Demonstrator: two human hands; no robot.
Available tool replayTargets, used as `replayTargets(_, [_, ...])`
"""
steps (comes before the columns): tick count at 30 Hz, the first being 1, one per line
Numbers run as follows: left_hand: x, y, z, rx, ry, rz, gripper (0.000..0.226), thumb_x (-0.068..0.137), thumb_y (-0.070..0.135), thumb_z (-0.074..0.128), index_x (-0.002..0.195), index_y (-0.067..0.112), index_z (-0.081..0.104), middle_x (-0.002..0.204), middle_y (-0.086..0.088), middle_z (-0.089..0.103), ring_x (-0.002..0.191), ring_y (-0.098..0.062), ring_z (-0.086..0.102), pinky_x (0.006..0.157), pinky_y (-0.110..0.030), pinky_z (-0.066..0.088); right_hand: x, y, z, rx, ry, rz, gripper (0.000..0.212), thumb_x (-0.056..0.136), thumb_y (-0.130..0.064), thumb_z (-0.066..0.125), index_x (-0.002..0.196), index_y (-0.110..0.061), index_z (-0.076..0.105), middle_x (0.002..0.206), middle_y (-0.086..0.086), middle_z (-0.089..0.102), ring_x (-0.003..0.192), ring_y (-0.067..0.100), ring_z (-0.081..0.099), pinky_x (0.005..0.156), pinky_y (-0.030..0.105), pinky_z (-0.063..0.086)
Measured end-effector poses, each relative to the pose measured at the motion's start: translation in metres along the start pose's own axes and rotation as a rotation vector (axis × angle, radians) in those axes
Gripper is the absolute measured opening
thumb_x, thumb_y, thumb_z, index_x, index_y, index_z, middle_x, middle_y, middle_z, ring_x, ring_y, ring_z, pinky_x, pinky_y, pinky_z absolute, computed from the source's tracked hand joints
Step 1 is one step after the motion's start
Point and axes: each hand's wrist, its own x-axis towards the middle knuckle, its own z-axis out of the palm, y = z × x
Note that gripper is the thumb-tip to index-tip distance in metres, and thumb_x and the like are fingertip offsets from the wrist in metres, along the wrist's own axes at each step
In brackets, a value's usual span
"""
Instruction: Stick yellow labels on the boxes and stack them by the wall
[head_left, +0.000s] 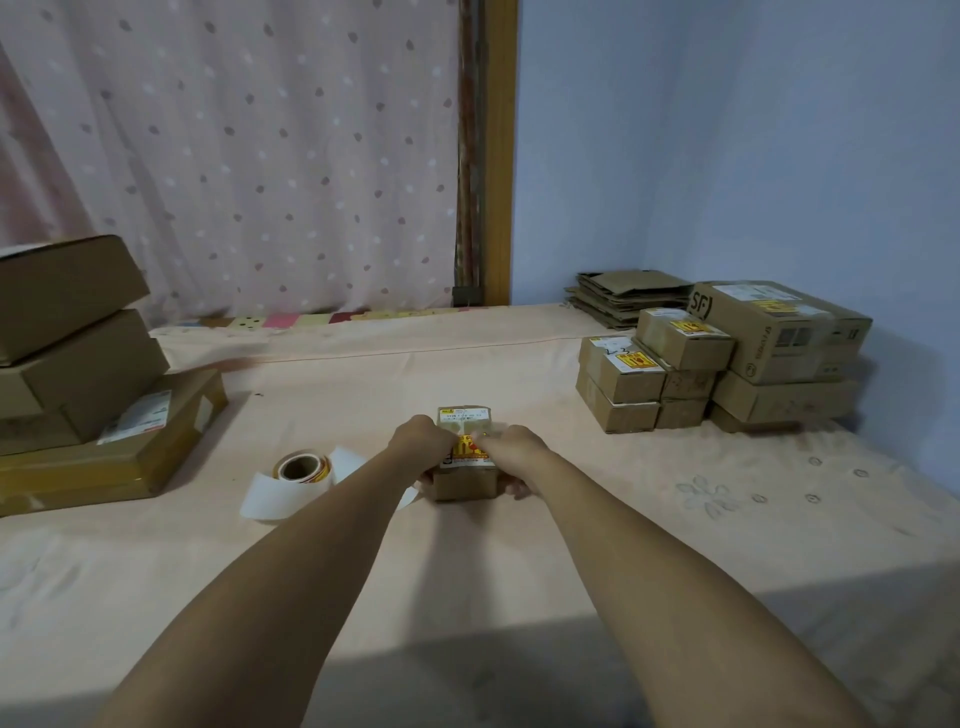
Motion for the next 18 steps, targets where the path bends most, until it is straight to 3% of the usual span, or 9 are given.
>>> replayTargets(2, [0.001,-0.003,-0.001,-0.080,0.010,-0.015,0.020,0.092,0.024,0.061,0.081,0.010,0.055,0.080,-0.012,0.067,0.059,-0.029,0.066,0.049,-0.028,0.051,-0.003,0.002,-0.002,0.045,-0.025,-0.054,0.016,0.097,-0.049,0.061,0.097,-0.034,0.062,0.095,-0.004,0.066,0.078,0.021,0.065,0.058,0.030,0.051])
replayTargets(4, [0.005,-0.004,0.000,-0.162,0.034,-0.006,0.019,0.091,0.025,0.065,0.081,0.009,0.058,0.084,-0.013,0.069,0.065,-0.031,0.070,0.053,-0.030,0.055,-0.005,0.004,-0.005,0.073,-0.016,-0.089,0.016,0.095,-0.046,0.066,0.089,-0.035,0.055,0.096,-0.005,0.066,0.084,0.020,0.065,0.061,0.031,0.052])
replayTargets(8, [0.011,0.004,0.005,-0.348,0.014,0.054,0.025,0.084,0.024,0.072,0.092,0.000,0.071,0.087,-0.016,0.074,0.069,-0.029,0.070,0.076,-0.039,0.061,0.005,0.009,-0.016,0.097,0.202,-0.178,0.031,0.088,-0.049,0.072,0.104,-0.025,0.059,0.098,-0.007,0.063,0.095,0.023,0.067,0.076,0.035,0.056])
replayTargets(10, [0.011,0.014,0.009,-0.411,-0.006,0.108,0.025,0.081,0.024,0.076,0.089,0.001,0.075,0.086,-0.015,0.075,0.070,-0.025,0.068,0.077,-0.037,0.060,0.007,0.010,-0.027,0.119,0.308,-0.223,0.038,0.089,-0.048,0.073,0.111,-0.021,0.058,0.101,-0.007,0.062,0.101,0.020,0.064,0.087,0.035,0.053])
replayTargets(13, [0.006,0.035,0.015,-0.514,-0.054,0.221,0.009,0.080,0.018,0.078,0.086,0.011,0.077,0.088,-0.006,0.076,0.079,-0.020,0.067,0.074,-0.028,0.053,0.005,0.011,-0.049,0.213,0.397,-0.275,0.039,0.086,-0.042,0.076,0.112,-0.022,0.057,0.103,-0.008,0.062,0.099,0.016,0.064,0.085,0.034,0.052])
replayTargets(18, [-0.002,0.079,0.033,-0.565,-0.127,0.434,0.036,0.077,0.013,0.081,0.113,0.018,0.078,0.104,0.004,0.077,0.096,-0.011,0.066,0.080,-0.023,0.047,0.005,0.017,-0.087,0.371,0.520,-0.313,0.027,0.086,-0.031,0.072,0.108,-0.028,0.058,0.108,-0.007,0.065,0.098,0.013,0.064,0.070,0.027,0.046])
